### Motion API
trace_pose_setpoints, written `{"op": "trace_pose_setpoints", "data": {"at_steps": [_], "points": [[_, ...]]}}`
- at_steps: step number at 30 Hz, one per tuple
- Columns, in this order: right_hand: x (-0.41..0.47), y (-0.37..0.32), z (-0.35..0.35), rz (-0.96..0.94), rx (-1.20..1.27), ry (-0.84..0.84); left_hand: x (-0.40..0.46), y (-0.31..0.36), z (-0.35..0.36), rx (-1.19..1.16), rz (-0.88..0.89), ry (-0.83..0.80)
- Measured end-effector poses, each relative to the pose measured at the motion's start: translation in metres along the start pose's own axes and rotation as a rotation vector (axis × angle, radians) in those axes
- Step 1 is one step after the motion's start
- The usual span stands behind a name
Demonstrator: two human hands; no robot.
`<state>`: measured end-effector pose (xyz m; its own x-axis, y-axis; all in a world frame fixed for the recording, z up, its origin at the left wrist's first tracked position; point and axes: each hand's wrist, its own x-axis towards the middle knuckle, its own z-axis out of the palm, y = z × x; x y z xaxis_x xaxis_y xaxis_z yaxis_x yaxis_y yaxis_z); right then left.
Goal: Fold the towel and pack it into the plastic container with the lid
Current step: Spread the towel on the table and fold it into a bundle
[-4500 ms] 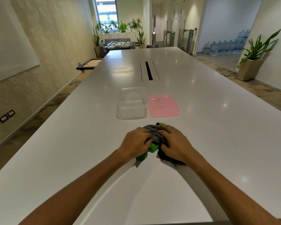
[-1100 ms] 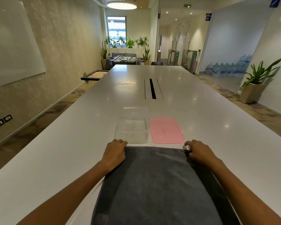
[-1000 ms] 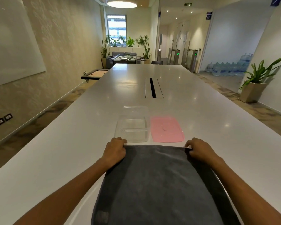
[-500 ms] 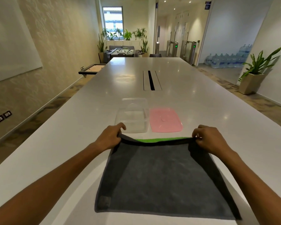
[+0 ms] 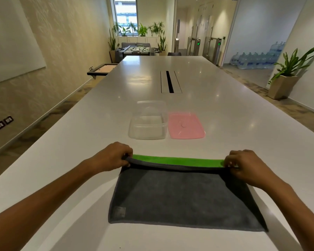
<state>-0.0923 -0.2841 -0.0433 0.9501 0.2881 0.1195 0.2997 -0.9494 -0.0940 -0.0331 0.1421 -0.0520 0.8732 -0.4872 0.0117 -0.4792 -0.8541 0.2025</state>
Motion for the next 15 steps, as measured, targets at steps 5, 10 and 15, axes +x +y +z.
{"op": "trace_pose_setpoints", "data": {"at_steps": [5, 10, 15], "points": [[-0.004, 0.0, 0.011, 0.041, -0.082, -0.109, -0.003, 0.0, 0.0, 0.16, 0.037, -0.101], [-0.004, -0.018, 0.003, 0.039, -0.121, -0.173, -0.002, 0.023, -0.006, 0.188, 0.058, 0.001], [0.022, -0.075, 0.02, -0.107, 0.096, -0.056, 0.014, 0.069, 0.022, -0.189, 0.077, 0.184]]}}
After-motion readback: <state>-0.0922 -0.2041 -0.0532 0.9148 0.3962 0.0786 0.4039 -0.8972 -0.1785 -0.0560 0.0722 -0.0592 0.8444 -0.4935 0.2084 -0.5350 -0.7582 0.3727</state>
